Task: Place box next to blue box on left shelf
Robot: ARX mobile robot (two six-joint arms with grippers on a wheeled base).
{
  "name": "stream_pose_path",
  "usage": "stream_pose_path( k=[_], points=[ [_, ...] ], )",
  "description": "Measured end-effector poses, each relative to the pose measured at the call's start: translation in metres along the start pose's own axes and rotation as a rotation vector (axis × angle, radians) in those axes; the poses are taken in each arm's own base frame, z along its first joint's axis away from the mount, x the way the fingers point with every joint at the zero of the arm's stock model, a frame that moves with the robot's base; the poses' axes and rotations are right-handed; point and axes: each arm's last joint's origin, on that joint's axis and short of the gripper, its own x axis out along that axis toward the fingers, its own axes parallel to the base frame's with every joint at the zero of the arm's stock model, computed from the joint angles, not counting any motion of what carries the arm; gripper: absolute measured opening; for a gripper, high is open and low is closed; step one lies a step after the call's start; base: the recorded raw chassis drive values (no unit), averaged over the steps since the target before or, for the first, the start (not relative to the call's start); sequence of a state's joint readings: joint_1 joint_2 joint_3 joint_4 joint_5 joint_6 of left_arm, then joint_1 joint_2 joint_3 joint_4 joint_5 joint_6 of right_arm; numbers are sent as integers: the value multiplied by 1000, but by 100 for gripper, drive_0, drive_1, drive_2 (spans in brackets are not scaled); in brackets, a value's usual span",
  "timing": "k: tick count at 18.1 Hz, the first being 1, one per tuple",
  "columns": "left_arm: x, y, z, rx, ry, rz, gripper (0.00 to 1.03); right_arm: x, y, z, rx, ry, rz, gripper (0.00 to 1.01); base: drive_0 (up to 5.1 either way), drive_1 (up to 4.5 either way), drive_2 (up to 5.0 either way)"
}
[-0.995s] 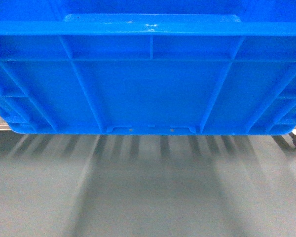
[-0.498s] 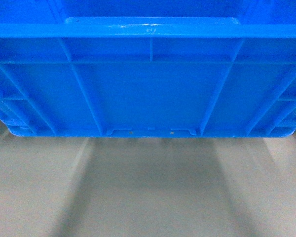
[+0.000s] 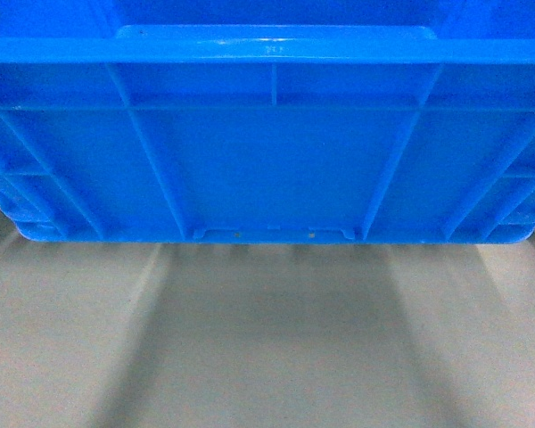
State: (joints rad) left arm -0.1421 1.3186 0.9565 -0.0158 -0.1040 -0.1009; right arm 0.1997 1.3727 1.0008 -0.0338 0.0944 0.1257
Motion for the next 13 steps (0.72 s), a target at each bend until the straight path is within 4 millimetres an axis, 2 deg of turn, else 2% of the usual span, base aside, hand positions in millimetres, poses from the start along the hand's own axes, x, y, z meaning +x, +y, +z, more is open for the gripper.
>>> stream_pose_path(
  k=[13],
  points=[
    [-1, 0, 0, 0, -3, 0, 6, 0, 0, 0, -2, -2, 1, 8, 10, 420, -400]
  ],
)
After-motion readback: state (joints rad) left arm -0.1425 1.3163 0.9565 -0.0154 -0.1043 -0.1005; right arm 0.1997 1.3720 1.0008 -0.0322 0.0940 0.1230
